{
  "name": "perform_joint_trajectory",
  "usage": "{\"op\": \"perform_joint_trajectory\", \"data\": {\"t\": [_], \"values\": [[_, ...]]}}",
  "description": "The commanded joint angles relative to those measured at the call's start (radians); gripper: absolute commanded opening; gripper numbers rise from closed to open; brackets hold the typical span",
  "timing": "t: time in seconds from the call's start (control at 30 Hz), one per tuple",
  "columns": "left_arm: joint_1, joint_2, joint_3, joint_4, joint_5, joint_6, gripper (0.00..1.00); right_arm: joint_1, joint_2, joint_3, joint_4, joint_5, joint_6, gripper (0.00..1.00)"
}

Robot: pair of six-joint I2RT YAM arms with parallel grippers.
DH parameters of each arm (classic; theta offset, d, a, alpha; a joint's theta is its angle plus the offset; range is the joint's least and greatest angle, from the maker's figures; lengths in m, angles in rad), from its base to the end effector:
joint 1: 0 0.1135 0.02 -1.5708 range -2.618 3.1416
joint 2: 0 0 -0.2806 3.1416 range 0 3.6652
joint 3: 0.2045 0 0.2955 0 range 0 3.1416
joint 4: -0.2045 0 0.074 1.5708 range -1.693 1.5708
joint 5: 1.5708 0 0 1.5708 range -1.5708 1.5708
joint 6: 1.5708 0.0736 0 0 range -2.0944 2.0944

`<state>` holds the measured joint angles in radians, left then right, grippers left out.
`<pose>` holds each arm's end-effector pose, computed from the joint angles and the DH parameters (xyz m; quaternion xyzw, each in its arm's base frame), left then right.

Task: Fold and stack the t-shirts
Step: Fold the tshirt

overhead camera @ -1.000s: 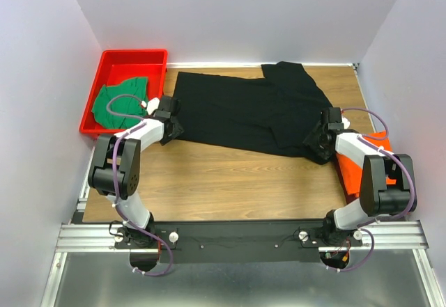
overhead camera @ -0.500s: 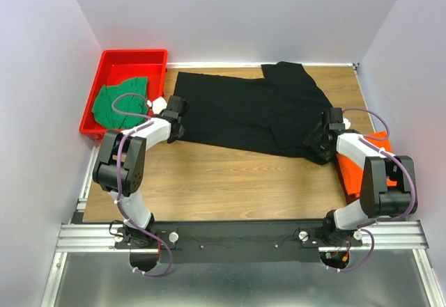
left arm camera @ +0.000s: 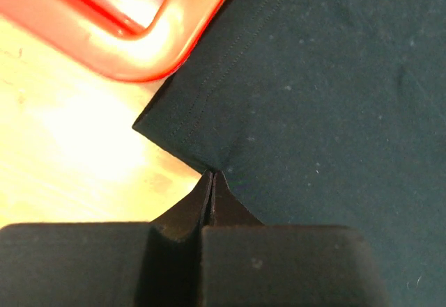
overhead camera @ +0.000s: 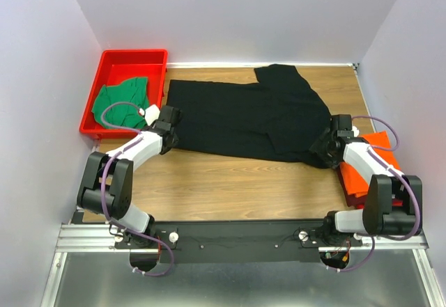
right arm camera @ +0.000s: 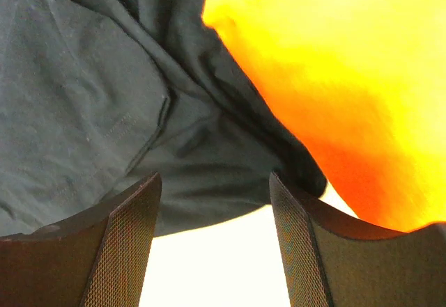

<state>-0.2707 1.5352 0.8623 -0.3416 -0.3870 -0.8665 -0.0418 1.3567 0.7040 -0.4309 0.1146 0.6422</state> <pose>0.3435 -0.0665 0.1398 -0.3274 0.8866 0.0107 0.3266 0.2950 -0.0208 0.1296 0.3380 0.9081 0.0181 0.2465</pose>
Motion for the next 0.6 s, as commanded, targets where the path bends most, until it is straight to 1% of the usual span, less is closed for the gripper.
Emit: {"op": "perform_joint_trajectory", "data": {"t": [0.0,0.13,0.2,0.23,0.27,0.3,0.33,0.37,0.47,0.57], "values": [[-0.001,-0.043,-0.023,-0.002,-0.006,0.040,0.00,-0.009,-0.039,0.034,-0.081,0.007,-0.016,0.70],[0.001,-0.047,-0.026,0.013,0.032,0.069,0.00,-0.007,-0.056,0.078,-0.088,-0.085,-0.018,0.69],[-0.001,-0.055,-0.034,0.035,0.059,0.081,0.00,-0.004,-0.045,0.100,-0.089,-0.098,-0.015,0.68],[-0.001,-0.069,-0.035,0.041,0.089,0.095,0.03,-0.003,-0.042,0.121,-0.088,-0.098,-0.010,0.68],[-0.001,-0.084,-0.037,0.058,0.118,0.107,0.10,0.006,-0.036,0.139,-0.089,-0.095,-0.004,0.67],[-0.001,-0.084,-0.037,0.064,0.119,0.107,0.15,0.006,-0.030,0.140,-0.089,-0.095,-0.003,0.67],[-0.001,-0.096,-0.036,0.069,0.147,0.121,0.19,0.010,-0.022,0.155,-0.086,-0.081,-0.001,0.66],[-0.001,-0.101,-0.028,0.073,0.158,0.127,0.29,0.011,-0.016,0.161,-0.086,-0.070,0.001,0.65],[-0.001,-0.122,-0.008,0.075,0.206,0.153,0.39,0.011,0.024,0.173,-0.072,-0.030,0.007,0.61],[-0.001,-0.156,0.020,0.064,0.247,0.178,0.40,0.011,0.071,0.173,-0.048,-0.027,0.014,0.49]]}}
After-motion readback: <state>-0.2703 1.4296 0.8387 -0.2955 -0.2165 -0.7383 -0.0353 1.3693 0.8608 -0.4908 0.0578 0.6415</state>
